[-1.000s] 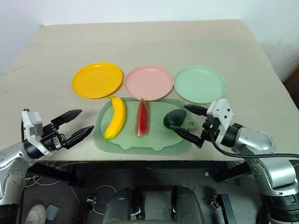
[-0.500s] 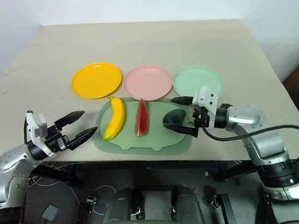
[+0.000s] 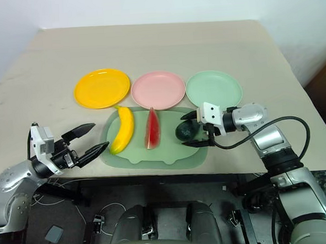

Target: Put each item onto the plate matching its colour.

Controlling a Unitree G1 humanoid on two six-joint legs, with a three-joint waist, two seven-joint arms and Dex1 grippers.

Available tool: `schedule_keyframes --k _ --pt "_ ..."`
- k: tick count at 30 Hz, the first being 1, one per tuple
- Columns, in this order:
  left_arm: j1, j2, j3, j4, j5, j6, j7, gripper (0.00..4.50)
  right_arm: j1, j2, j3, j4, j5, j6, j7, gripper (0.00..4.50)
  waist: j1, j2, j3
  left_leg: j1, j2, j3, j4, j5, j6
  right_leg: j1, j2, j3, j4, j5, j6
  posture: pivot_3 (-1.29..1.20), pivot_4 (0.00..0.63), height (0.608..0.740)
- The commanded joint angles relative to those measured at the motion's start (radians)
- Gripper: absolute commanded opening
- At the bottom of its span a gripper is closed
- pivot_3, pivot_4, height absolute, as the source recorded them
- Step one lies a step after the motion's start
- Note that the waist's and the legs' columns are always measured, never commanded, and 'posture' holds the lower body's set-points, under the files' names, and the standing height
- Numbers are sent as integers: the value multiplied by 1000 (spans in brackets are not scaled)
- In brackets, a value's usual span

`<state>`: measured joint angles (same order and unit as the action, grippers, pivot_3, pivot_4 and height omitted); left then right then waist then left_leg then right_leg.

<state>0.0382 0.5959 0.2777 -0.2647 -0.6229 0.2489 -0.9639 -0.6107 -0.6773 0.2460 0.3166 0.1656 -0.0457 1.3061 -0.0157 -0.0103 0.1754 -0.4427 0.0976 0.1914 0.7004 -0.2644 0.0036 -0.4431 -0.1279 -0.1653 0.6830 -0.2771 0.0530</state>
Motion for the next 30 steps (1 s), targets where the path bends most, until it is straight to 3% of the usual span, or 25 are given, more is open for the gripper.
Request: schedule_keyframes --k 1,5,9,13,19,23,30 --pt "8 3 13 -39 -17 -5 4 4489 -37 23 6 57 -35 -59 10 4500 0 0 0 0 0 0 0 0 0 0 0 0 0 0 0 0 150 695" --pt "15 2 20 -38 -14 -11 9 4500 -57 27 13 109 -73 -95 14 3999 1 0 0 0 0 0 0 0 0 0 0 0 0 0 0 0 150 695" --pt "16 -4 17 -34 -8 -19 13 4500 -63 33 -19 79 -34 -53 24 2706 1 0 0 0 0 0 0 0 0 0 0 0 0 0 0 0 150 695" --pt "6 -10 8 -25 2 -25 16 4500 -45 21 -76 -26 35 79 -3 2677 1 0 0 0 0 0 0 0 0 0 0 0 0 0 0 0 150 695" --pt "0 -10 7 -16 7 -29 11 4500 -62 19 -215 -137 116 363 -186 2677 2 0 0 0 1 0 0 0 0 0 -1 0 0 0 0 0 150 695" --pt "-6 -10 4 -11 8 -30 12 4500 -132 33 -260 -45 85 464 -333 2677 0 0 0 0 1 0 0 0 0 -1 -1 0 0 0 0 0 150 695" --pt "-25 -7 -7 5 12 -33 10 4500 -256 53 -166 251 -117 436 -546 2677 -3 0 0 0 0 1 0 0 0 -1 0 0 1 0 0 0 150 695"
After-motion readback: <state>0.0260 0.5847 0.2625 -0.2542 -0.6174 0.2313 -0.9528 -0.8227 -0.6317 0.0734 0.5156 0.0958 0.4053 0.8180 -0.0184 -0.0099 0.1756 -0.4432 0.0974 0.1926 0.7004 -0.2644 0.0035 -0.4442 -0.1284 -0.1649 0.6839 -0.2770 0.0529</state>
